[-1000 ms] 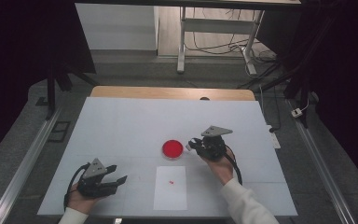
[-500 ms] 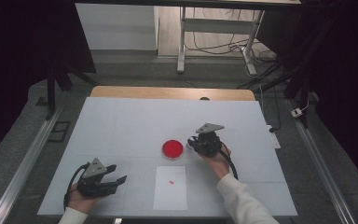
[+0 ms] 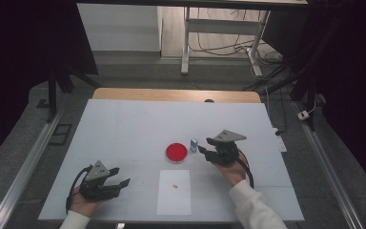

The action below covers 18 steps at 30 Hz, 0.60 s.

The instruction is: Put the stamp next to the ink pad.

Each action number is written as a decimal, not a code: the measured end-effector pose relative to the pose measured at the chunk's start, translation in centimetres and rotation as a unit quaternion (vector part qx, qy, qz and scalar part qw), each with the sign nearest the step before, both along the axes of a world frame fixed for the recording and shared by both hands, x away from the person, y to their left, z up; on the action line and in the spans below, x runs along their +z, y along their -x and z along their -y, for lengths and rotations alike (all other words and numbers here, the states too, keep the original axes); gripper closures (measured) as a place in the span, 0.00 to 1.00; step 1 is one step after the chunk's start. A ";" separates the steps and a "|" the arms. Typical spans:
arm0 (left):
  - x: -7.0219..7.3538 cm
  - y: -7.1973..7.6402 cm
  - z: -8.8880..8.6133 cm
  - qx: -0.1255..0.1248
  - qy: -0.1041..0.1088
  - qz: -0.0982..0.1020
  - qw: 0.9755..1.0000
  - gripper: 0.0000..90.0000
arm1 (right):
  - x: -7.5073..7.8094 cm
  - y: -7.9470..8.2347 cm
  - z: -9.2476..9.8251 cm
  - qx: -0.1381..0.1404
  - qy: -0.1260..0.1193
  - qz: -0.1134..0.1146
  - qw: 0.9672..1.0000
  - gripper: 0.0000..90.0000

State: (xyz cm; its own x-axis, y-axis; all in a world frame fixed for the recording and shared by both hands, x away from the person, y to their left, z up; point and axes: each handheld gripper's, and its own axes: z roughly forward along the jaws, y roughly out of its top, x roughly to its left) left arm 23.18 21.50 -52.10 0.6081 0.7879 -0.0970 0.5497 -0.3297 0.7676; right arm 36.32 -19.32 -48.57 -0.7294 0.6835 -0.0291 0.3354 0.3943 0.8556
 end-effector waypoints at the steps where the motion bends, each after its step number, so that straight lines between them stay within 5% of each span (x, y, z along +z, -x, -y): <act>1: 0.0 0.0 0.0 -0.001 0.000 0.000 1.000 0.43 | 0.0 0.4 0.7 0.000 -0.003 0.001 1.000 0.54; 10: 0.0 -0.5 0.2 -0.006 0.001 0.001 1.000 0.42 | -0.2 3.9 6.4 -0.002 -0.014 0.014 1.000 0.53; 18: 0.1 -0.5 0.2 -0.006 0.000 0.003 1.000 0.42 | -0.5 5.9 9.7 -0.003 -0.019 0.018 1.000 0.53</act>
State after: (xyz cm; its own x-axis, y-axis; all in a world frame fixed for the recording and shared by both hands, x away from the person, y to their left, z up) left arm 23.72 21.29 -52.05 0.6182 0.7806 -0.0926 0.5408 -0.3369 0.7707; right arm 30.42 -29.04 -49.09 -0.7239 0.6893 -0.0285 0.3067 0.3586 0.8817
